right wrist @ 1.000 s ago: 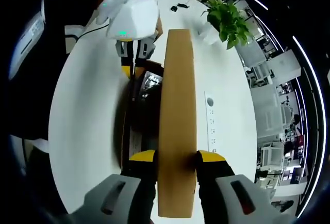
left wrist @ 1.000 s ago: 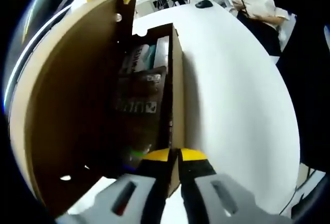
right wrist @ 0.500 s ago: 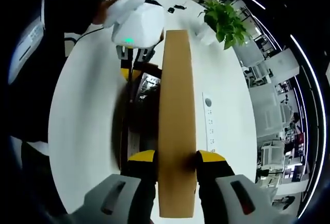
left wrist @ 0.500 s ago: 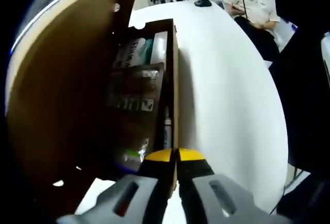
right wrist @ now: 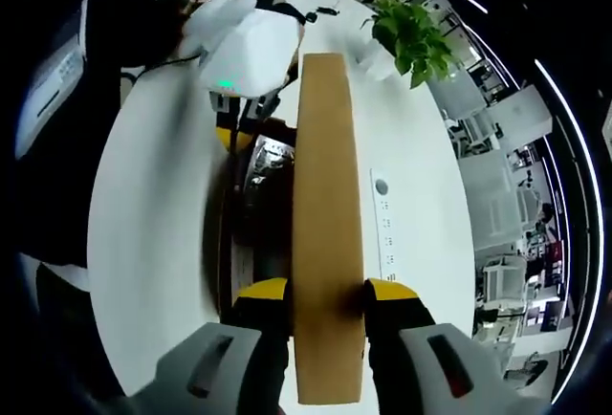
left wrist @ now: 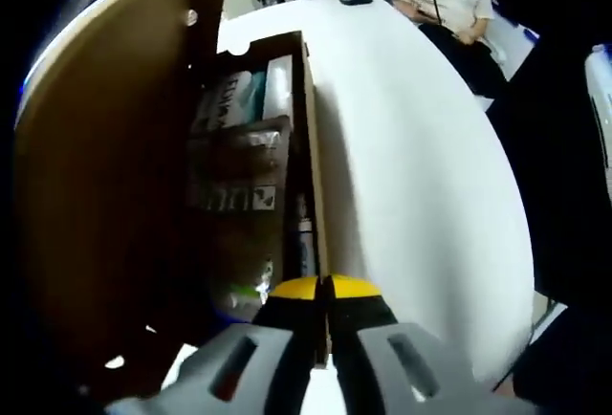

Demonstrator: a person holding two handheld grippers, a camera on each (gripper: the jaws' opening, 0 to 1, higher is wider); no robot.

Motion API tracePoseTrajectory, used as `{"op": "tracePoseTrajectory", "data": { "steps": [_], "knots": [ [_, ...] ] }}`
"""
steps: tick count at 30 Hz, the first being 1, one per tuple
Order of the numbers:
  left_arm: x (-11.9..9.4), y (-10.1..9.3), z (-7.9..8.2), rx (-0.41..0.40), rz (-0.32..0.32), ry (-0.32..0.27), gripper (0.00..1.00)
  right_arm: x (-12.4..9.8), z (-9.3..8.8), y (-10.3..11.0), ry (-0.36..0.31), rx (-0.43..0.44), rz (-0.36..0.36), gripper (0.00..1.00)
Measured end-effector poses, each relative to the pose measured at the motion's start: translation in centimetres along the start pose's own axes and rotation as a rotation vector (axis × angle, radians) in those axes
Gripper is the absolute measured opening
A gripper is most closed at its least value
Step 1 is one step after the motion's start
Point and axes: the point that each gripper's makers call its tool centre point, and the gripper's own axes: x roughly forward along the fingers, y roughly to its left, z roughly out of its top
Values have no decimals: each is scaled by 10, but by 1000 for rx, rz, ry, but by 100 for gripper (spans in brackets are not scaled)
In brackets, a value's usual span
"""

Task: Operate the shoe box by opening the lid, removing the specified soft item, and placing it in the target area until the item is outside and the box remains undamaged.

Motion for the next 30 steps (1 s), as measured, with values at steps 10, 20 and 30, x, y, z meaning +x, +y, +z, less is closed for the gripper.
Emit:
{"op": "tracePoseTrajectory", "data": {
  "steps": [10, 20, 30],
  "knots": [
    [1, -3, 0, 51, 23, 1, 2, 1, 0, -1, 20, -13, -13, 29],
    [5, -4, 0, 6, -7, -3, 2, 2, -1, -9, 11, -4, -38, 29],
    [6, -3, -1, -7, -27, -14, 2, 3, 0, -21, -1, 2, -74, 29]
  ]
}}
